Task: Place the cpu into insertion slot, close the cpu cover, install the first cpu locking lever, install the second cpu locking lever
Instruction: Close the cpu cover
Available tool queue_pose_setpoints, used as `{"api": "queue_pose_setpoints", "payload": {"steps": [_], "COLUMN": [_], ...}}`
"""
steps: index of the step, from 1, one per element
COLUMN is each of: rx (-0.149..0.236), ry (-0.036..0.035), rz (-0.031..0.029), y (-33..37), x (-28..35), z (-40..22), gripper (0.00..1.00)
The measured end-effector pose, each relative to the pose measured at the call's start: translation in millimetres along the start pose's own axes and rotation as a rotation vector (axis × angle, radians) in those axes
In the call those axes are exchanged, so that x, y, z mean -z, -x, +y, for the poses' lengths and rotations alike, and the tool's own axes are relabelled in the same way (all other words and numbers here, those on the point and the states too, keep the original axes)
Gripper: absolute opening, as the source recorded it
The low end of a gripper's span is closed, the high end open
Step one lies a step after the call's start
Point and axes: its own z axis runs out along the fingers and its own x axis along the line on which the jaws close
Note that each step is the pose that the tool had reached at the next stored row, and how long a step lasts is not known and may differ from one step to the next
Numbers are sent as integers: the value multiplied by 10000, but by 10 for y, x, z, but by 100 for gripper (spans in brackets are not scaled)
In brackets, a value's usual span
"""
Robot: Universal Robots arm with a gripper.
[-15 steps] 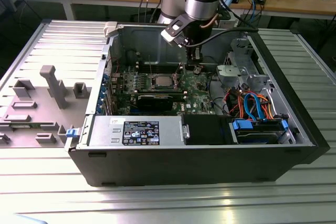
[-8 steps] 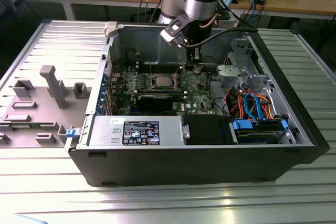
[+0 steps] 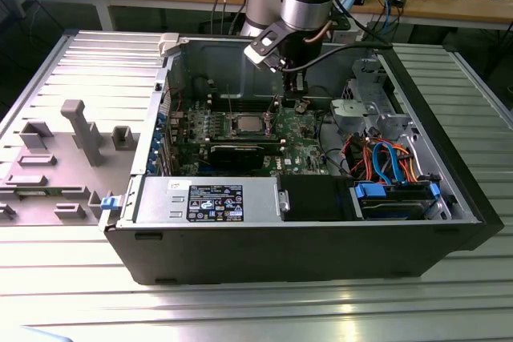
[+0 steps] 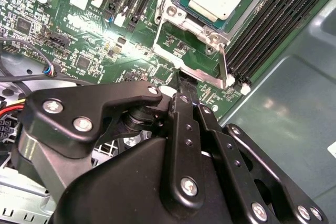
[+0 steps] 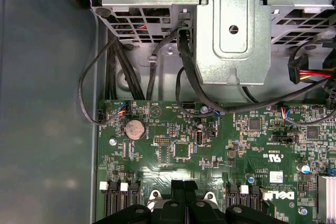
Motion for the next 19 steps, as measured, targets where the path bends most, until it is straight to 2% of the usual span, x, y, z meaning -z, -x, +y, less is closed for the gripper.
{"api": "queue_pose_setpoints", "payload": {"steps": [19], "rx": [0], "ry": [0], "rz": [0], "y": [-1], "x": [0], "z": [-36], "gripper": [11]}}
